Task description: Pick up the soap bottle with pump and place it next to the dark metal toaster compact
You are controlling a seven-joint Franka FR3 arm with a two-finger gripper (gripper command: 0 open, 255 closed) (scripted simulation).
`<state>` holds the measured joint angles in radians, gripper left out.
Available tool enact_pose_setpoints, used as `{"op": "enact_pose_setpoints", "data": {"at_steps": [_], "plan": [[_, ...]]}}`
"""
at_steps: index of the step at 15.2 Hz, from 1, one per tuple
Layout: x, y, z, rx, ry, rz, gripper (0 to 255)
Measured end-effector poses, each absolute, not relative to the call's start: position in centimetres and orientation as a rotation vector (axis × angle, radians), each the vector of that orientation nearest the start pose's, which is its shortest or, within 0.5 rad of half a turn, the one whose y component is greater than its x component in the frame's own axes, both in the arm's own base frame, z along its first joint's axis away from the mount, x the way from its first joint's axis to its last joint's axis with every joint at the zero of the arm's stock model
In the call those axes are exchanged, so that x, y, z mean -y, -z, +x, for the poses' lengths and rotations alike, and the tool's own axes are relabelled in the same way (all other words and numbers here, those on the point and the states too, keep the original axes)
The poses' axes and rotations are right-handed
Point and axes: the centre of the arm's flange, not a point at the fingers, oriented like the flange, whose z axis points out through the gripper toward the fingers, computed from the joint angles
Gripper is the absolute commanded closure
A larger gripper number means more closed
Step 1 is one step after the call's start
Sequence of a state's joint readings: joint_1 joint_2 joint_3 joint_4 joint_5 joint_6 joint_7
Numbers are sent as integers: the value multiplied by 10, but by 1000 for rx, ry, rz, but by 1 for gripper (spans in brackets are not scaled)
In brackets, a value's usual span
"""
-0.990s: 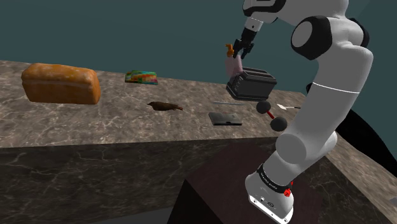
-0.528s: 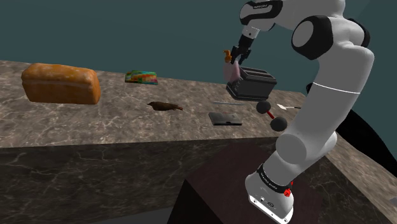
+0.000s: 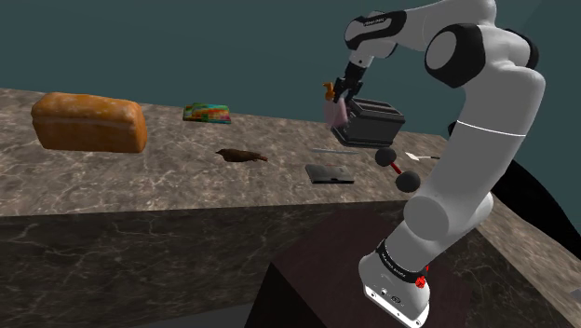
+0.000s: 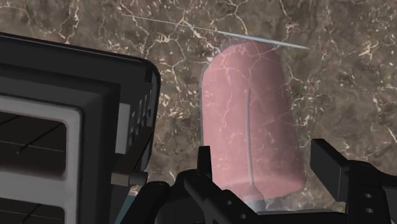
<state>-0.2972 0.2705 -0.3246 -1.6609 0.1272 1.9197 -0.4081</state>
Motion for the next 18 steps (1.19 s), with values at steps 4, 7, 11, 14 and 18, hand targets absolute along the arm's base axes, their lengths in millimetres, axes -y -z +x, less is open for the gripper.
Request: {"op": "enact_pose_setpoints", "data": {"at_steps": [4, 7, 11, 14, 18], "plan": [[351, -437, 533, -382, 31, -3090, 255], [351, -421, 533, -382, 31, -3090, 255], [351, -399, 534, -382, 31, -3090, 255], [352, -385, 533, -382, 31, -3090, 255], [353, -372, 534, -383, 59, -3096, 255]]}}
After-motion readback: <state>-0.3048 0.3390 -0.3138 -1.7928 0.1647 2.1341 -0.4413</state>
